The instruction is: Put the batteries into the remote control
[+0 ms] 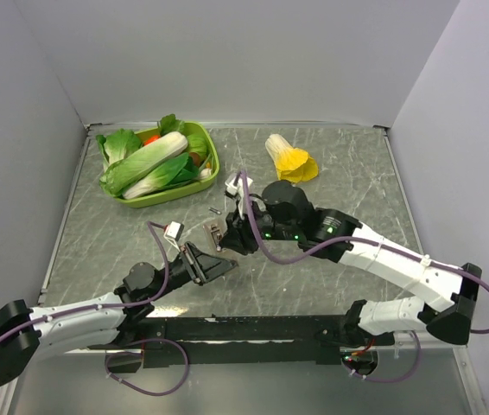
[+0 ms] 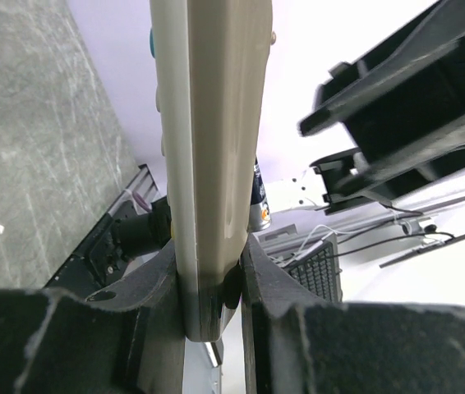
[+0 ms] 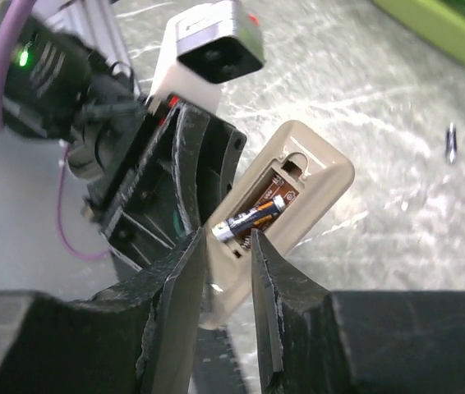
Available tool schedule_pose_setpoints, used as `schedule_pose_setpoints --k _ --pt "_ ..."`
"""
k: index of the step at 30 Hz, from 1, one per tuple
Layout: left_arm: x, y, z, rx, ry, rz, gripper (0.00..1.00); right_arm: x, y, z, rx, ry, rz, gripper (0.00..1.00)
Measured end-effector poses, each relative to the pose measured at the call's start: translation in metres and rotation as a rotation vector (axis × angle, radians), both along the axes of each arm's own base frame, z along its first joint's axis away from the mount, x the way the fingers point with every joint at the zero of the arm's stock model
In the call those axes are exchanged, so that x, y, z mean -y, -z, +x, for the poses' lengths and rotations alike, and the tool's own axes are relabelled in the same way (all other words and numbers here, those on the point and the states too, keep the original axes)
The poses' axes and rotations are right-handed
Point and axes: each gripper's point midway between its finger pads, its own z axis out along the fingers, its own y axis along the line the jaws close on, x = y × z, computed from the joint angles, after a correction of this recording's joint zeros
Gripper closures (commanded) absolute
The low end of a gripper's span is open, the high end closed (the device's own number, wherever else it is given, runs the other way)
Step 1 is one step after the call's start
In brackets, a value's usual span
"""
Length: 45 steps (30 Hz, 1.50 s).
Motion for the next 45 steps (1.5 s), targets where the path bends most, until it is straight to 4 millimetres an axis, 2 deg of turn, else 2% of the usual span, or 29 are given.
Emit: schedule_pose_setpoints --k 9,20,35,40,45 --pt "0.002 0.01 0.006 -0.006 -0.028 0.036 0.99 -0.019 -0.019 0.005 -0.128 0.228 -0.074 0.68" --pt "-0.007 0.003 0.012 0.031 -0.089 0.034 0.99 -0.011 0.022 0.008 -0.209 0.366 -0.24 0.69" --pt "-0.007 0.008 0.015 0.026 -0.104 0.057 0.99 -0.02 0.028 0.008 -0.225 0.37 -0.252 0.71" --pt "-0.007 0.01 0.015 0.023 -0.104 0.062 0.99 -0.023 0.036 0.007 -0.235 0.364 -0.271 0.75" --pt "-0.007 0.012 0.015 0.018 -0.104 0.07 0.99 -0.023 0.036 0.007 -0.236 0.359 -0.278 0.84"
